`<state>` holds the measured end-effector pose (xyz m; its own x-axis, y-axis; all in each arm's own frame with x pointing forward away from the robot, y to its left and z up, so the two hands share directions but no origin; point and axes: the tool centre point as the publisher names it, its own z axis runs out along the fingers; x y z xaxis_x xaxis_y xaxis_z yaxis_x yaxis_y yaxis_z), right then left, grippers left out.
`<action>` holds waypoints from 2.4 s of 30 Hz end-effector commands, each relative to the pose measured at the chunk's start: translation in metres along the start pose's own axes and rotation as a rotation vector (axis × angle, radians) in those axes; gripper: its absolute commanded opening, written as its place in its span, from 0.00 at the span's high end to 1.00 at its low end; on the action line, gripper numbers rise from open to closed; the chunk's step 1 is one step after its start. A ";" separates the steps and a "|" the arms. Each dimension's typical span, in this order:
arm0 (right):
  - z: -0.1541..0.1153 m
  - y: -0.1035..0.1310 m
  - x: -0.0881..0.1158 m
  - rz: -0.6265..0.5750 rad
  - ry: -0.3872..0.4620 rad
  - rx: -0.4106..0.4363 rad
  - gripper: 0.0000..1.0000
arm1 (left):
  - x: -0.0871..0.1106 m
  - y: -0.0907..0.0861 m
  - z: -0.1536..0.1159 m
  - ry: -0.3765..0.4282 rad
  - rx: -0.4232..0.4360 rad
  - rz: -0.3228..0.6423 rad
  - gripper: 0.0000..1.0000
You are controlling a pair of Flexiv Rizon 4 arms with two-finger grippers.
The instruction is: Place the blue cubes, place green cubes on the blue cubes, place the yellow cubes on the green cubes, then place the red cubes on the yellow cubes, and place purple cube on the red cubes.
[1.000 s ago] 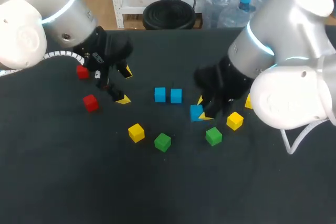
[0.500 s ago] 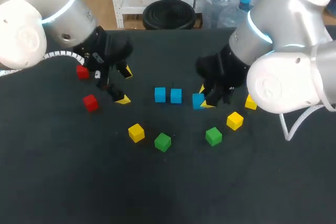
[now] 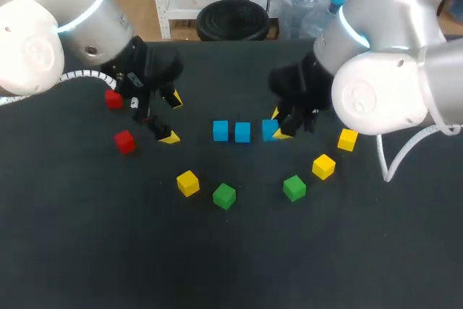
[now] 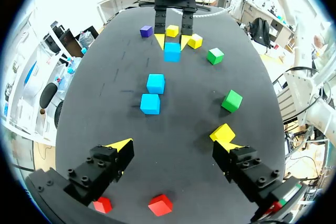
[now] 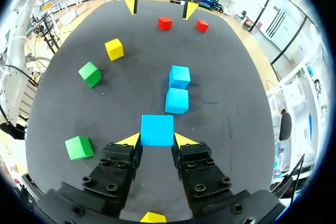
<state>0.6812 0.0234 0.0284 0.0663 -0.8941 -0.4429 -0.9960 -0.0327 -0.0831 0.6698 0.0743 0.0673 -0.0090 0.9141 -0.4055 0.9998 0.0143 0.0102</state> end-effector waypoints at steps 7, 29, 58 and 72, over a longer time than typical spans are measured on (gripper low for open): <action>0.000 -0.004 -0.001 -0.001 -0.003 -0.013 1.00 | 0.001 0.000 0.000 -0.002 0.001 0.002 0.00; 0.010 -0.010 0.005 -0.009 0.012 -0.001 1.00 | 0.001 0.000 0.000 -0.002 0.001 0.002 0.00; 0.031 -0.024 0.005 -0.010 0.021 -0.006 1.00 | 0.001 0.000 0.000 -0.002 0.001 0.002 0.00; 0.032 -0.029 0.010 0.007 0.020 0.001 1.00 | 0.001 0.000 0.000 -0.002 0.001 0.002 0.00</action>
<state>0.7108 0.0307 -0.0014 0.0581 -0.9046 -0.4224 -0.9963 -0.0255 -0.0825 0.6698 0.0742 0.0673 -0.0090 0.9141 -0.4055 0.9998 0.0143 0.0102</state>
